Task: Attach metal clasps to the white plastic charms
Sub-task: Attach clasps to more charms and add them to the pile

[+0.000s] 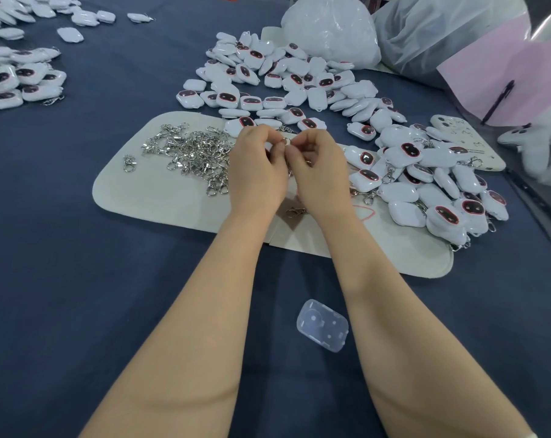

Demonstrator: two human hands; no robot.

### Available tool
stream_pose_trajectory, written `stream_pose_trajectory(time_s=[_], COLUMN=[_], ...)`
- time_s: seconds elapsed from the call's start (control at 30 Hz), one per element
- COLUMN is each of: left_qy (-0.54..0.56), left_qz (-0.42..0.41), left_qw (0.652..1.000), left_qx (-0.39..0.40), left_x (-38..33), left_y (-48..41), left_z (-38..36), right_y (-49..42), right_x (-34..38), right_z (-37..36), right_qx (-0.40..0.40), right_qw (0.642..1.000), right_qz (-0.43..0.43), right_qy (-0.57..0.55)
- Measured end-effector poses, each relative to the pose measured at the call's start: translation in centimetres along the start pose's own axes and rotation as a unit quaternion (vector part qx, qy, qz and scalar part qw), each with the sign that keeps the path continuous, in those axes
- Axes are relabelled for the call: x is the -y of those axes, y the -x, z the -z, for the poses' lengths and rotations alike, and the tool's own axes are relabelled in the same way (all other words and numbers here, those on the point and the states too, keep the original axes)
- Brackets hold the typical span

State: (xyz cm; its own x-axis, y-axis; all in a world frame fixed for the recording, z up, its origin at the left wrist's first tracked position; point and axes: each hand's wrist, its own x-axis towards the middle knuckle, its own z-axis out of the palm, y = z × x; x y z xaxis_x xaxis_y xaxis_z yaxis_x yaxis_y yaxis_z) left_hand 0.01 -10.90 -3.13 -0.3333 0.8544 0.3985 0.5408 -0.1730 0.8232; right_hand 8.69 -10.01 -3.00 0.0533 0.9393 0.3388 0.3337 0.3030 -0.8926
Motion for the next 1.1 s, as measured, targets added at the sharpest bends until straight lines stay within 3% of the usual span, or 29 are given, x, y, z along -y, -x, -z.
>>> stream_pose_trajectory(time_s=[0.13, 0.57, 1.1], left_qy=[0.002, -0.106, -0.021], left_qz=[0.007, -0.006, 0.041], left_qw=[1.0, 0.994, 0.998], left_qx=[-0.004, 0.039, 0.032], left_x=[-0.16, -0.24, -0.5], left_y=[0.03, 0.31, 0.01], left_z=[0.01, 0.21, 0.37], right_y=[0.03, -0.29, -0.26], right_x=[-0.07, -0.65, -0.48], right_z=[-0.2, 0.6, 0.55], right_qx=[-0.009, 0.042, -0.009], right_qw=[1.0, 0.98, 0.994], right_qz=[-0.016, 0.068, 0.046], right_qy=[-0.007, 0.184, 0.099])
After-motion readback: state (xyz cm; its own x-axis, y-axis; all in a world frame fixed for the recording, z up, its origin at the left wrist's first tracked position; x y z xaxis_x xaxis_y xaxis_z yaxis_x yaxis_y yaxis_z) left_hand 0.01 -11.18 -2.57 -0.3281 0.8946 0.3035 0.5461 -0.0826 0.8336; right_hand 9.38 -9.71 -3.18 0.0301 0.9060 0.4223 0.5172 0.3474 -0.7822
